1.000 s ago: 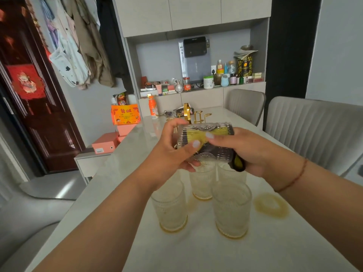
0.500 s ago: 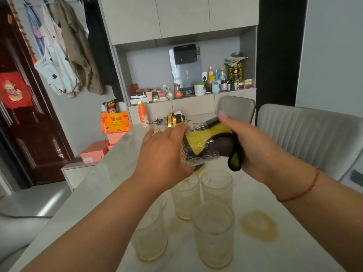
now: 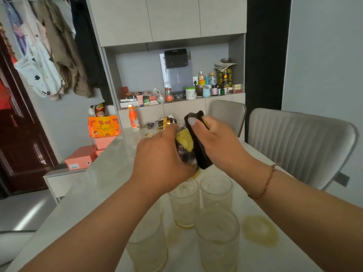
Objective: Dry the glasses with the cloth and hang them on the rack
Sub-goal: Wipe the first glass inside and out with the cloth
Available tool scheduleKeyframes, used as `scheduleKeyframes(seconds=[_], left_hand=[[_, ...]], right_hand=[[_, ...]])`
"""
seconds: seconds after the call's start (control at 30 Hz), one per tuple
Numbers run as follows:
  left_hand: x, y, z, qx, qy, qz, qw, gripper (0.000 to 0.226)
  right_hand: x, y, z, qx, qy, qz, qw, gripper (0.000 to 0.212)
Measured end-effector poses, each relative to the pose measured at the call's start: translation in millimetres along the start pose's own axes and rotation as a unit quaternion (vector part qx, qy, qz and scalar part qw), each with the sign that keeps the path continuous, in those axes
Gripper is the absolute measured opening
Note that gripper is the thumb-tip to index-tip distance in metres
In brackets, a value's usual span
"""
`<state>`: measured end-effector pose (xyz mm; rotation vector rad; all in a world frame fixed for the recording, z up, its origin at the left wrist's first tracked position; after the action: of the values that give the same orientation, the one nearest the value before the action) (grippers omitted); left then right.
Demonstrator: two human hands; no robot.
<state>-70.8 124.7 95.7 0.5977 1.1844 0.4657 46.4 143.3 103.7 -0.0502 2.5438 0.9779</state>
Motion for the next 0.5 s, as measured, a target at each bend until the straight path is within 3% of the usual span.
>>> scheduleKeyframes(seconds=[0.07, 0.1, 0.2, 0.23, 0.27, 0.3, 0.33, 0.43, 0.5], left_hand=[[6.2, -0.2, -16.2, -0.082, -0.183, -0.119, 0.972, 0.068], [15.7, -1.9, -23.7, -0.12, -0.291, -0.188, 0.93, 0.058], [37.5, -23.8, -24.4, -0.162, -0.561, -0.367, 0.725, 0.056], [38.2, -29.6, -23.9, -0.165, -0.597, -0.389, 0.682, 0.056], [37.9, -32.7, -24.8, -0.166, -0.609, -0.397, 0.666, 0.05], [38.4, -33.0, -28.3, -0.176, -0.609, -0.391, 0.667, 0.044], [36.9, -31.0, -31.8, -0.181, -0.585, -0.373, 0.697, 0.044], [19.6, -17.0, -39.4, -0.141, -0.41, -0.26, 0.863, 0.047], [6.9, -10.5, -35.7, -0.116, -0.355, -0.191, 0.908, 0.033]], right_hand=[[-0.6, -1.3, -7.9, -0.058, 0.011, 0.04, 0.997, 0.052], [0.8, -2.8, -10.5, -0.074, 0.03, 0.046, 0.996, 0.055], [6.4, -2.7, -21.4, -0.111, 0.065, 0.05, 0.99, 0.06], [9.1, 0.1, -26.0, -0.124, 0.056, 0.046, 0.99, 0.062], [11.6, 3.8, -30.5, -0.133, 0.041, 0.044, 0.989, 0.062], [13.4, 9.1, -31.7, -0.133, 0.026, 0.049, 0.99, 0.059], [13.4, 14.9, -30.2, -0.127, 0.009, 0.059, 0.99, 0.055], [18.6, 27.6, -25.5, -0.102, -0.074, 0.082, 0.989, 0.049], [22.8, 30.8, -26.2, -0.101, -0.092, 0.088, 0.987, 0.046]])
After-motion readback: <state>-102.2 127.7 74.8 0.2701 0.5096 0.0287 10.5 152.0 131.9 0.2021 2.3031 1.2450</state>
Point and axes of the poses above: each hand's wrist, its own y-axis towards the middle knuckle, its own x-axis out of the palm, z = x × y, the point moved 9 cm from there along y, towards the middle knuckle, and after that the axes turned 7 degrees about -x, right-handed, at the moved point
